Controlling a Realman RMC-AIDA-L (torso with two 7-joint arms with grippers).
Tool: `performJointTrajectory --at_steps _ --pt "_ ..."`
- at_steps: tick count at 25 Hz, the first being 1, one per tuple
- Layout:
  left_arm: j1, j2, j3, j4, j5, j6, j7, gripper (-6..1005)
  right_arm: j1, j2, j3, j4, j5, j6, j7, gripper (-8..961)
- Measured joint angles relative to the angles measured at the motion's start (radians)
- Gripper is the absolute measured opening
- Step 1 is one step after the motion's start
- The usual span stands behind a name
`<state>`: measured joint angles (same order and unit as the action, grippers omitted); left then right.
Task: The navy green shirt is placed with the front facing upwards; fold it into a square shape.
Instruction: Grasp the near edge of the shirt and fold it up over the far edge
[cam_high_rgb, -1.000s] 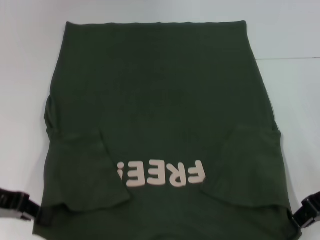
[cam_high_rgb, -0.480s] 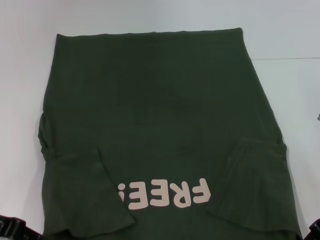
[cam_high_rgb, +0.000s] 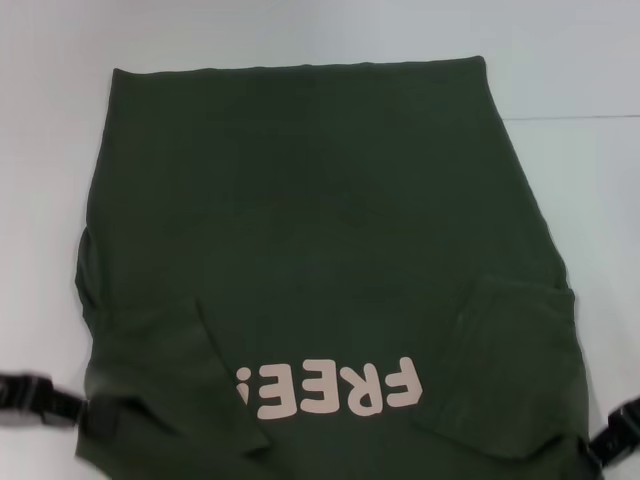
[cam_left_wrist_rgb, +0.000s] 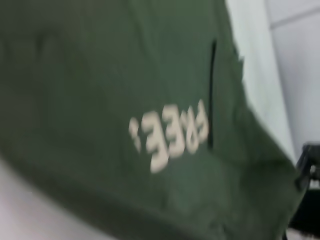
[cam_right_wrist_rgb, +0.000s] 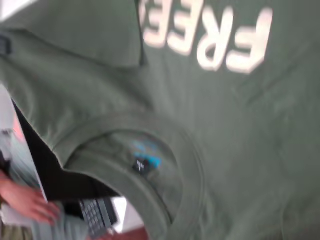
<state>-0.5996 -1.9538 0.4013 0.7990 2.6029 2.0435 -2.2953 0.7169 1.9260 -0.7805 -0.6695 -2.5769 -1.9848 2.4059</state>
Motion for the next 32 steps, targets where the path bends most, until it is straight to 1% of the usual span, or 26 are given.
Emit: performJointTrajectory --at_steps 6,9,12,15,20,23,26,28,32 --pt "-0.013 0.013 -0.103 0.000 -0.088 -0.069 -0.004 33 -0.003 -0.038 0.165 0.001 0.033 0.014 -0.007 56" --pt "-0.016 0.016 -0.122 0.000 -0.161 -0.114 -0.012 33 -0.003 -0.052 0.249 0.000 0.038 0.041 -0.007 56" --pt "-0.021 0.013 -0.122 -0.002 -0.229 -0.169 -0.020 33 -0.003 -0.061 0.320 0.000 0.044 0.095 -0.005 56" --pt "-0.027 0.002 -0.116 -0.017 -0.271 -0.250 -0.023 33 -0.003 -0.063 0.357 0.006 0.078 0.173 0.002 56" --pt "-0.040 -0.025 -0.113 -0.059 -0.335 -0.390 0.009 33 -0.007 -0.057 0.362 0.030 0.171 0.296 0.004 55" --pt "-0.041 -0.044 -0.113 -0.066 -0.371 -0.455 0.025 33 -0.007 -0.053 0.363 0.033 0.227 0.364 0.001 55" --pt "-0.037 -0.058 -0.113 -0.073 -0.406 -0.507 0.039 33 -0.007 -0.052 0.361 0.033 0.270 0.434 -0.002 55" --pt "-0.035 -0.064 -0.112 -0.086 -0.430 -0.536 0.054 33 -0.007 -0.050 0.358 0.033 0.293 0.483 -0.007 55" --pt "-0.033 -0.068 -0.111 -0.135 -0.480 -0.597 0.092 33 -0.007 -0.039 0.357 0.033 0.323 0.560 -0.033 55"
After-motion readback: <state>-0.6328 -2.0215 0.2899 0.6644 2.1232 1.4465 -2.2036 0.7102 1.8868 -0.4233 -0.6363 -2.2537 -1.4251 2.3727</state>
